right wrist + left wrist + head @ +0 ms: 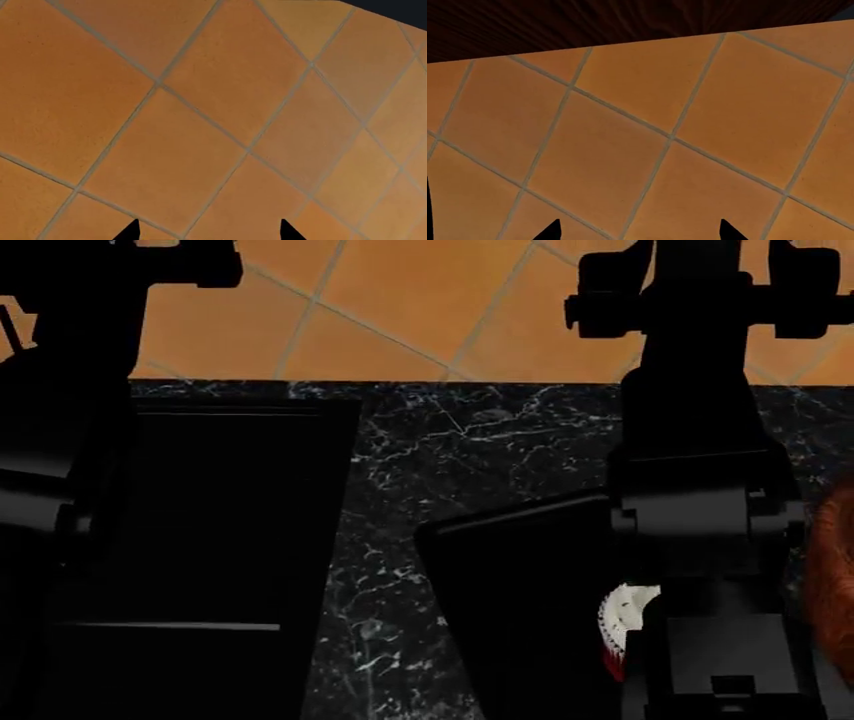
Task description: Move the fresh-baked cupcake off the tray onto the counter, and place the bowl used for mixing into the sink.
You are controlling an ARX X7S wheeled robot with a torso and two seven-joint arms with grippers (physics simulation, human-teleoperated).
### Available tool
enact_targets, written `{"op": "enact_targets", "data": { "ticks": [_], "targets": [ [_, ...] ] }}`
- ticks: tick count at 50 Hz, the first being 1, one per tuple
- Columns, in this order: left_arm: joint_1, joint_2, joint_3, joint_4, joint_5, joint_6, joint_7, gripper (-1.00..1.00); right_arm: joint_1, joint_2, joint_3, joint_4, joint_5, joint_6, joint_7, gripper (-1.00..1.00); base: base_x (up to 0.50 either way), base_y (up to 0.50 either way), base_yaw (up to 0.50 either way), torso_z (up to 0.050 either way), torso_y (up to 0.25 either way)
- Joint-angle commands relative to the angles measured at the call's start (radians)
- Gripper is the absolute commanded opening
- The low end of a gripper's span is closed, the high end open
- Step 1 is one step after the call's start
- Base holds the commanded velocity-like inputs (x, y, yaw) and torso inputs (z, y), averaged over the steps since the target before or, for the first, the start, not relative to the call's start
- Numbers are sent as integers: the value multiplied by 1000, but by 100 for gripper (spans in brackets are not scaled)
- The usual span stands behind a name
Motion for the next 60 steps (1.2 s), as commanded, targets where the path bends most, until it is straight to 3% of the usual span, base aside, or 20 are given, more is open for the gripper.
{"op": "enact_targets", "data": {
  "ticks": [1, 16, 19, 21, 22, 23, 24, 51, 52, 53, 54, 60],
  "targets": [
    [4, 3, 10, 1, -8, -1, 0, 100, -4, 5, -1, -4, 1, 6, 4, 100, 0, 0, 0, 0, 0],
    [0, 2, 7, 1, -14, -1, 0, 100, 8, 3, -5, -23, 4, 35, 1, 100, 0, 0, 0, 0, 0],
    [-6, 6, 4, 0, -12, -2, -43, 100, 8, 4, -7, -19, 3, 34, 3, 100, 0, 0, 0, 0, 0],
    [-15, 10, 4, 0, -45, -56, -16, 100, 11, 5, -7, -15, 4, 36, 5, 100, 0, 0, 0, 0, 0],
    [-26, 11, -80, 1, -195, -163, 39, 100, 11, 6, -7, -20, 5, 40, 4, 100, 0, 0, 0, 0, 0],
    [-29, 7, 48, 0, -141, -99, -41, 100, 8, 7, -10, -27, 2, 45, 5, 100, 0, 0, 0, 0, 0],
    [-25, 5, 21, 0, -168, -47, 2, 100, 7, 8, -8, -26, 2, 46, 10, 100, 0, 0, 0, 0, 0],
    [-24, 2, 29, 0, -140, -57, 4, 100, 4, 9, -9, -36, 3, 56, 11, 100, 0, 0, 0, 0, 0],
    [37, -11, 122, 197, -117, -224, -3, 100, 235, -66, 69, 184, -16, 397, -311, 100, 0, 0, 0, 0, 0],
    [-19, -3, 85, 47, -131, -82, -20, 100, 85, -9, 78, 34, -86, 247, -161, 100, 0, 0, 0, 0, 0],
    [-25, -1, 80, 0, -128, -77, -17, 100, 1, -8, 80, -35, -85, 97, -13, 100, 0, 0, 0, 0, 0],
    [-22, 1, 63, -1, -84, -100, -33, 100, -109, -2, 57, -304, -92, 238, -58, 100, 0, 0, 0, 0, 0]
  ]
}}
